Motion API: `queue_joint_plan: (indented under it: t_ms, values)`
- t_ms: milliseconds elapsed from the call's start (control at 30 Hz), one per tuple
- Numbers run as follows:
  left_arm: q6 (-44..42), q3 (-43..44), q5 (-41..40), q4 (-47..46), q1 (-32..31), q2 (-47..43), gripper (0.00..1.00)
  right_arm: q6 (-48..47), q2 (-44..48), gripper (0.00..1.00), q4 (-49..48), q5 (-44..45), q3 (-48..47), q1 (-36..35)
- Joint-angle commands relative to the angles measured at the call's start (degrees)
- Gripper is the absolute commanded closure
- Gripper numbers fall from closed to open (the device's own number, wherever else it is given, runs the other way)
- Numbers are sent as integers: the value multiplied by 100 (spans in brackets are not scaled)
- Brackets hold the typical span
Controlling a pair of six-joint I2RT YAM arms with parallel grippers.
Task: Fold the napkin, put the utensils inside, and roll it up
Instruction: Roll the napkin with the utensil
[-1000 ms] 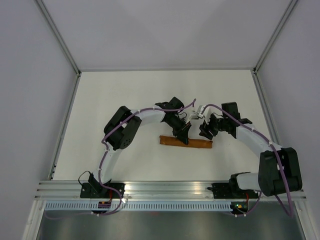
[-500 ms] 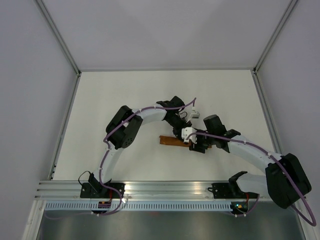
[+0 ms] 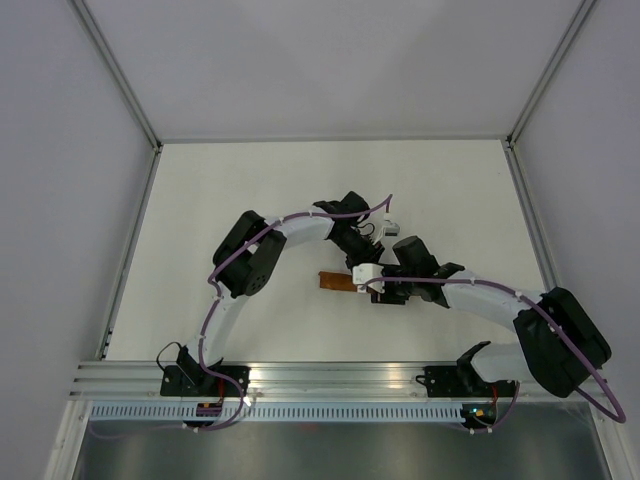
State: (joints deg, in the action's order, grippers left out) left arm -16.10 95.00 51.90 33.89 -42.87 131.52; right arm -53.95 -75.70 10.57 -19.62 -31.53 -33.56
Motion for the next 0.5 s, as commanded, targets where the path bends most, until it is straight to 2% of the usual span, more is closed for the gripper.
queue_joint_plan:
  t_ms: [0, 167, 267, 467]
  values:
    - [-25, 27, -453, 153, 86, 190, 60, -54, -155, 49, -143, 203, 6, -45]
    - [62, 97, -321, 83, 165, 31, 51, -10, -313, 62, 32, 248, -73, -54]
    - [177, 98, -295, -101, 253, -153, 50, 43, -497, 69, 217, 239, -222, -45]
    - [598, 98, -530, -549, 481, -540, 49, 218, -858, 73, 446, 292, -433, -45]
